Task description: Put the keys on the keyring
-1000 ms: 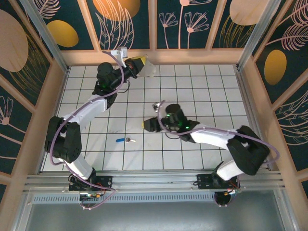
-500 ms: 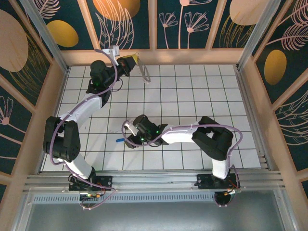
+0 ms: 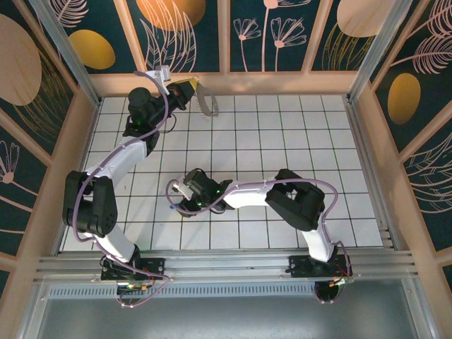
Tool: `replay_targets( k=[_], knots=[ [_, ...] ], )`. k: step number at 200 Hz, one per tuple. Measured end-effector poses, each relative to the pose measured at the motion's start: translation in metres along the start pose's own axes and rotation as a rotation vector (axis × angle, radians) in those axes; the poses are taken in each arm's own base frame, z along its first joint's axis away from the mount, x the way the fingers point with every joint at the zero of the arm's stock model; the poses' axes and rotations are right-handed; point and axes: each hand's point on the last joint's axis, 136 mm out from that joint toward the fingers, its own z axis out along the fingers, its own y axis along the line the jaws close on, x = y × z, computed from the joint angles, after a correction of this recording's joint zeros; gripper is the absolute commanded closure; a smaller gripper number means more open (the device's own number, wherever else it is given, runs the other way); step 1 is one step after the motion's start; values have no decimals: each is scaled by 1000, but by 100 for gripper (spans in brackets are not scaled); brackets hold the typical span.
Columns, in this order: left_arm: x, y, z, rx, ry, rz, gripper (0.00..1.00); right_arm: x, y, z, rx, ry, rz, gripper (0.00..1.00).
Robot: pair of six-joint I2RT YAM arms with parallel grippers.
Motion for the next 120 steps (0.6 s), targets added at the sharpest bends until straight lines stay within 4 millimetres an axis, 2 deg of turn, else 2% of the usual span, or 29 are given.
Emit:
replay_targets(
  k=[41,120],
  knots=[
    [-2,-1,0,2,-2,2,100,0,2,9,40,14,-44,58],
    [-1,-1,0,7,1,1,100,-2,-13,10,128,-12,-37,81]
  ],
)
